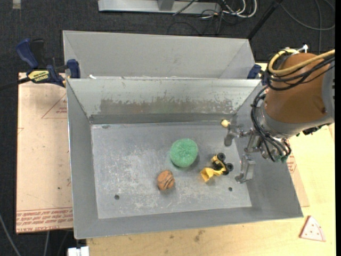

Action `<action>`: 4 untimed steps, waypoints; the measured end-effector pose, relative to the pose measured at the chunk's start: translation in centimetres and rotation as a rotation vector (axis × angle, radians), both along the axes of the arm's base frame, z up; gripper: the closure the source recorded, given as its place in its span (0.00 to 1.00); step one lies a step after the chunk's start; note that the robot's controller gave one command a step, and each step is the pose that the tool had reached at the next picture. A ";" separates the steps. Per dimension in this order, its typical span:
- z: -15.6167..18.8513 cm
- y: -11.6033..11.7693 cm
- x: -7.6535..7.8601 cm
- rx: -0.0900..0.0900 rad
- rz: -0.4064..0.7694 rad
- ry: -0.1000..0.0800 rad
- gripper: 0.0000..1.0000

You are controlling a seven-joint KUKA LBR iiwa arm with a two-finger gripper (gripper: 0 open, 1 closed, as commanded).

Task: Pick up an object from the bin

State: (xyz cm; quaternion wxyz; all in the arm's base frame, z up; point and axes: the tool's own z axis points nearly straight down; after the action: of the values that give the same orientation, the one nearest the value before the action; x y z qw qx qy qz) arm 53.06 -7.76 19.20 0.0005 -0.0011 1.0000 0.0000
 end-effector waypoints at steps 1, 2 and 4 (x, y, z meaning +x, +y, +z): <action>0.0 0.0 0.0 0.000 0.000 0.000 0.00; -4.0 1.2 1.0 -0.001 -0.003 -0.009 0.00; -9.0 2.5 0.9 0.001 -0.072 0.000 0.00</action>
Offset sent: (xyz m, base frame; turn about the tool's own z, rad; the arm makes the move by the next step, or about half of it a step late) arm 0.0168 0.0273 -0.0916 0.0024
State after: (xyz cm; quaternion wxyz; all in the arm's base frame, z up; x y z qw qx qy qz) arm 53.95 -5.25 10.23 0.0003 0.0346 0.9994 0.0004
